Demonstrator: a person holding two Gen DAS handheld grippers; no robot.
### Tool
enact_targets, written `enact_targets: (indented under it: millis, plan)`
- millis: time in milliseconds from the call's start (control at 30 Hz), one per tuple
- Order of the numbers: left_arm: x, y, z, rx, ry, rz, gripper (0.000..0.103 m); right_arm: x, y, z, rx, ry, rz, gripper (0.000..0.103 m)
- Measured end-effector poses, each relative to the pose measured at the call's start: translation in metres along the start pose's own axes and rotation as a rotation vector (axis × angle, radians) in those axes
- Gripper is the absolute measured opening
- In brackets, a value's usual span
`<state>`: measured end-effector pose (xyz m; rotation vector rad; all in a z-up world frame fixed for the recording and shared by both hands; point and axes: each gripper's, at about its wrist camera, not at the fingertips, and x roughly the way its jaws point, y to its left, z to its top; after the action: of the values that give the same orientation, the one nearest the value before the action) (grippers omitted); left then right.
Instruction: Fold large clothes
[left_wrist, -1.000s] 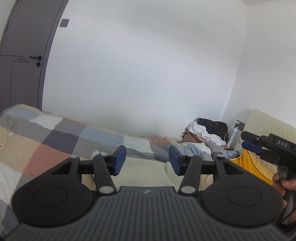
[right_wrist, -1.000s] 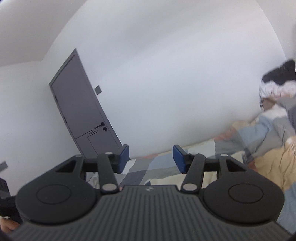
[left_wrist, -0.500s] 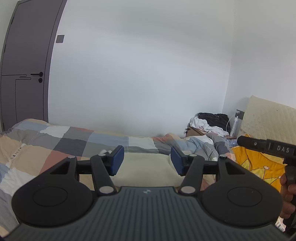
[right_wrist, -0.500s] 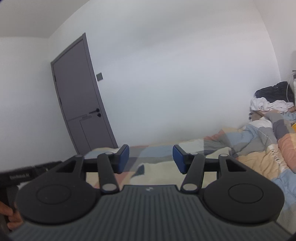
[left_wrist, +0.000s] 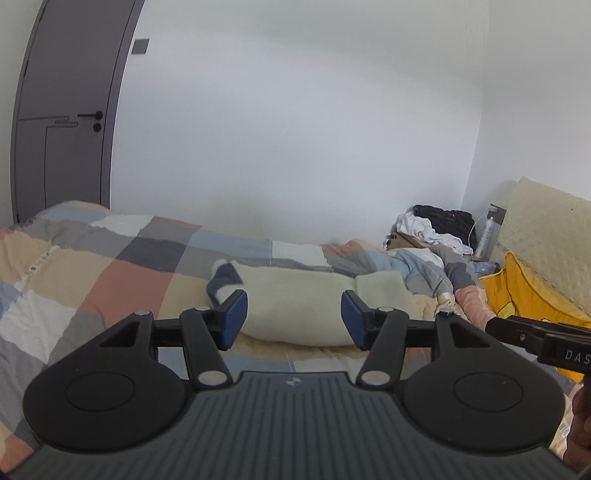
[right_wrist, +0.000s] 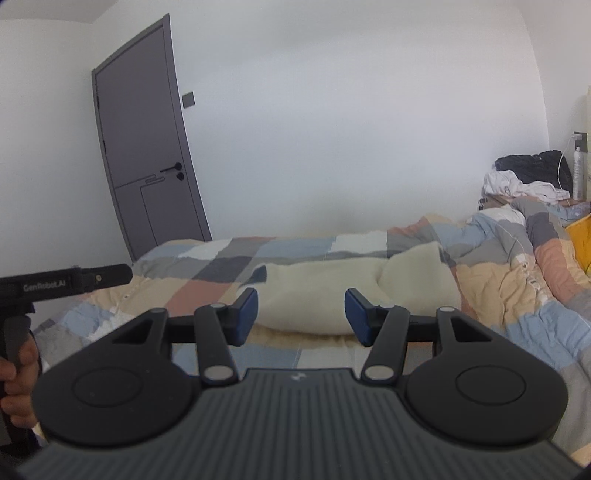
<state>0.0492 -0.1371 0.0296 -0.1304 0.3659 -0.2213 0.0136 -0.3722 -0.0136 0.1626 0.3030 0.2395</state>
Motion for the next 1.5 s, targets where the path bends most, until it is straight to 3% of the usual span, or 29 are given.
enact_targets:
  millis: [533, 867, 1233, 1433, 1467, 1500]
  plan:
    - [0.011, 0.006, -0.032, 0.023, 0.062, 0.033, 0.064, 0.007, 0.007, -0.033, 0.011, 0.055, -0.048, 0.056]
    - [0.012, -0.001, -0.037, 0.041, 0.065, 0.035, 0.083, 0.012, 0.006, -0.032, 0.010, 0.060, -0.075, 0.056]
    - [0.009, -0.002, -0.035, 0.036, 0.060, 0.048, 0.092, 0.007, 0.008, -0.028, 0.000, 0.050, -0.081, 0.056]
    - [0.005, -0.008, -0.035, 0.061, 0.046, 0.058, 0.101, 0.006, 0.011, -0.023, -0.018, 0.040, -0.083, 0.061]
    - [0.004, -0.009, -0.034, 0.067, 0.042, 0.060, 0.102, 0.007, 0.011, -0.022, -0.020, 0.041, -0.086, 0.069]
    - [0.002, -0.010, -0.034, 0.074, 0.039, 0.067, 0.102, 0.006, 0.010, -0.021, -0.017, 0.035, -0.091, 0.085]
